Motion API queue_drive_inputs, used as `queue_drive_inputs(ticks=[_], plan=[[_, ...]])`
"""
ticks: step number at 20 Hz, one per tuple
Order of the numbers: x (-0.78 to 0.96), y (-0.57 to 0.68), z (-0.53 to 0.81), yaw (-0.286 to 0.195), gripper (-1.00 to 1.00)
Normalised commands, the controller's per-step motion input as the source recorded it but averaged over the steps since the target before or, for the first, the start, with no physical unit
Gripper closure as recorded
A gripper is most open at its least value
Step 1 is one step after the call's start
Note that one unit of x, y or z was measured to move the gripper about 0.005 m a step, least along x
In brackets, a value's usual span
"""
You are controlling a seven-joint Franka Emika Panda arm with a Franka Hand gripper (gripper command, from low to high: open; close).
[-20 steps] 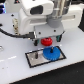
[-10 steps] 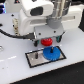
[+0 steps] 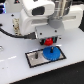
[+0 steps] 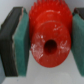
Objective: Insert the blue gear onto the right peg, followed by the red gear
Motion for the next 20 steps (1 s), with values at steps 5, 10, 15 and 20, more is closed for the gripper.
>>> queue_drive_inputs(ticks=[5, 10, 15, 20], plan=[[0.26, 0.03, 0.58, 0.0, 1.0], [0.47, 0.0, 0.58, 0.0, 1.0], [0.59, -0.07, 0.53, 0.0, 1.0], [0.68, -0.06, 0.43, 0.0, 1.0]])
